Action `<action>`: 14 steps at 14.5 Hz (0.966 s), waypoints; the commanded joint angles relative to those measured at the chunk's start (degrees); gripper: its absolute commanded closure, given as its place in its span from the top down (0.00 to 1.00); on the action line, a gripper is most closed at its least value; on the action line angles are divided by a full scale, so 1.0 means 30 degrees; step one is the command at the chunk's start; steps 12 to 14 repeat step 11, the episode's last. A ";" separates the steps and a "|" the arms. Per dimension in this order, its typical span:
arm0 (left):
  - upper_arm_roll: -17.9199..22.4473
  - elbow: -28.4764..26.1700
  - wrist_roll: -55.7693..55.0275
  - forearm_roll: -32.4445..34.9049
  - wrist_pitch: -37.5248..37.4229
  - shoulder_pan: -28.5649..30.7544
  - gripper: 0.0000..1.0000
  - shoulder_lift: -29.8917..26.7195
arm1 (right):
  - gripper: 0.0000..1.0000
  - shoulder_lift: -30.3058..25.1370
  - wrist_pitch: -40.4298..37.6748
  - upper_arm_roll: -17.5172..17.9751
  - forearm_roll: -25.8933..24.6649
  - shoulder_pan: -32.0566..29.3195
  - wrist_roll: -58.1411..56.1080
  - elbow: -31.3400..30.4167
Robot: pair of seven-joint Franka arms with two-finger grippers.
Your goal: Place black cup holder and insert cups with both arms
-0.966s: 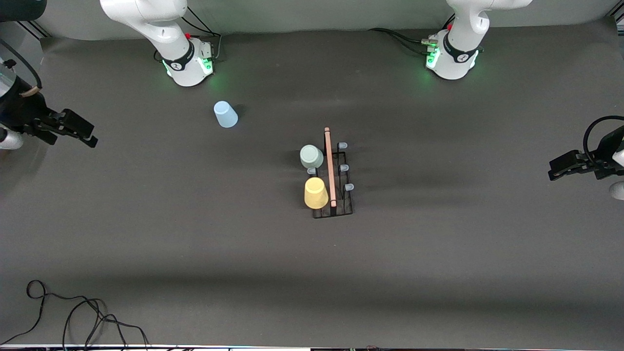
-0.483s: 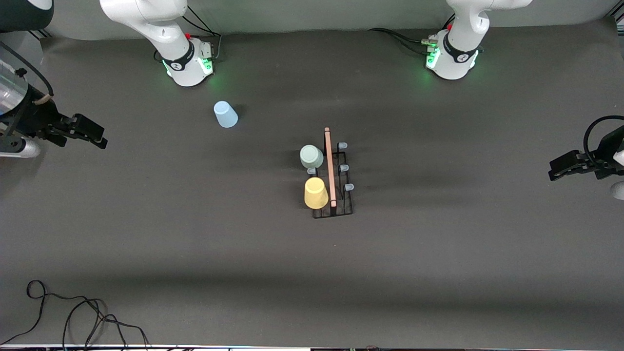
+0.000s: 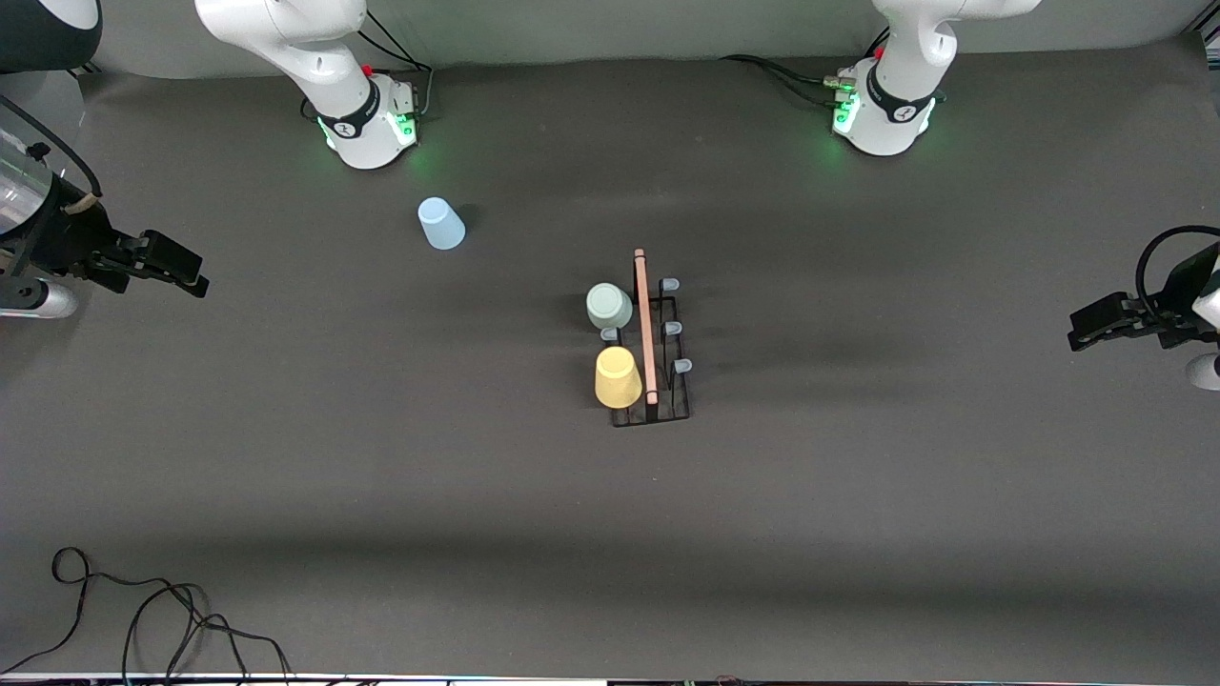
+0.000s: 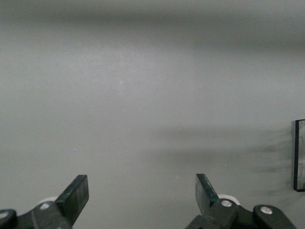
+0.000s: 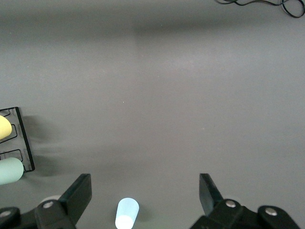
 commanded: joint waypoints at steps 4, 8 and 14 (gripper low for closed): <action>0.0060 0.0133 -0.0176 0.0092 -0.0250 -0.0173 1.00 0.0001 | 1.00 0.0234 -0.0463 -0.0120 -0.0359 0.0108 -0.0273 0.0619; 0.0060 0.0133 -0.0176 0.0092 -0.0221 -0.0173 1.00 0.0030 | 1.00 0.0234 -0.0522 -0.0120 -0.0388 0.0079 -0.0273 0.0619; 0.0060 0.0133 -0.0147 0.0092 -0.0162 -0.0173 1.00 0.0060 | 1.00 0.0321 -0.0961 -0.0120 -0.0389 0.0079 -0.0244 0.0970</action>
